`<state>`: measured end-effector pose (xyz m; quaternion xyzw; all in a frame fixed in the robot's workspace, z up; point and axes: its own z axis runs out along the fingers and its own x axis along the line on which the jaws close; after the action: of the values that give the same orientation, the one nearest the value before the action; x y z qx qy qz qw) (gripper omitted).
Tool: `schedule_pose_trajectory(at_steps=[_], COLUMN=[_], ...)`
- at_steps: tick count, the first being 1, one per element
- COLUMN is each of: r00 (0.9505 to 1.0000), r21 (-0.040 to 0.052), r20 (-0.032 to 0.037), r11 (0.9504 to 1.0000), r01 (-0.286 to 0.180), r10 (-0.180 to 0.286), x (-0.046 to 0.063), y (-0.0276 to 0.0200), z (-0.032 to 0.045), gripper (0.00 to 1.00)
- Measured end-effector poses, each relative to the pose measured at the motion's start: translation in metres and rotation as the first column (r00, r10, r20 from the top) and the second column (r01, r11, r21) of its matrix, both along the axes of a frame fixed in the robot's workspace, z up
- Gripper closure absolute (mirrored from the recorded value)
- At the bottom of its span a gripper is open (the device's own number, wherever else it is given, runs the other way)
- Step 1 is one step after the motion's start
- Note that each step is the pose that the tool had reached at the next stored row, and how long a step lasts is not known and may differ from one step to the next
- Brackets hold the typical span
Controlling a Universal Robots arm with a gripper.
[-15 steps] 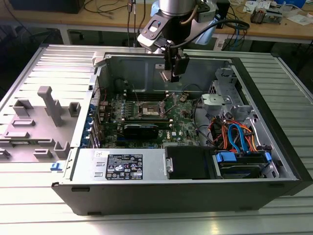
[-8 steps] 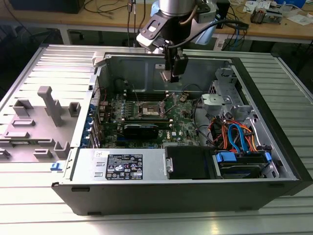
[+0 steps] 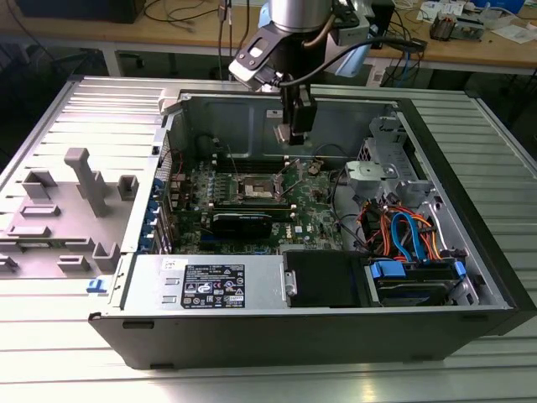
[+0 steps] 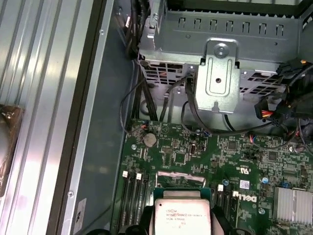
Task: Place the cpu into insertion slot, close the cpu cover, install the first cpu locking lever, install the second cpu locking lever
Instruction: 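Place the cpu into insertion slot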
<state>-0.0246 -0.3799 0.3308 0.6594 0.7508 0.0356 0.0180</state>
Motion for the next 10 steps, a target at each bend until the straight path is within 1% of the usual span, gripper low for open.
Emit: schedule_pose_trajectory(at_steps=[3, 4, 5, 8, 10], r00=[1.0, 0.9998, 0.9993, 0.9968, 0.9944], r21=[-0.0002, -0.0002, -0.0002, -0.0008, -0.0016], r20=[-0.0045, -0.0066, -0.0123, -0.0218, -0.0299], r11=[1.0, 0.9998, 0.9993, 0.997, 0.9949], r01=[0.004, 0.019, 0.036, 0.077, 0.101], r10=[-0.004, -0.019, -0.036, -0.077, -0.101], x=[-0.0022, -0.0023, -0.0022, -0.0023, -0.0023], y=[-0.0005, -0.0005, -0.0005, -0.0005, -0.0005], z=[-0.0023, -0.0035, -0.0044, -0.0072, -0.0093], gripper=[0.45, 0.45, 0.45, 0.45, 0.45])
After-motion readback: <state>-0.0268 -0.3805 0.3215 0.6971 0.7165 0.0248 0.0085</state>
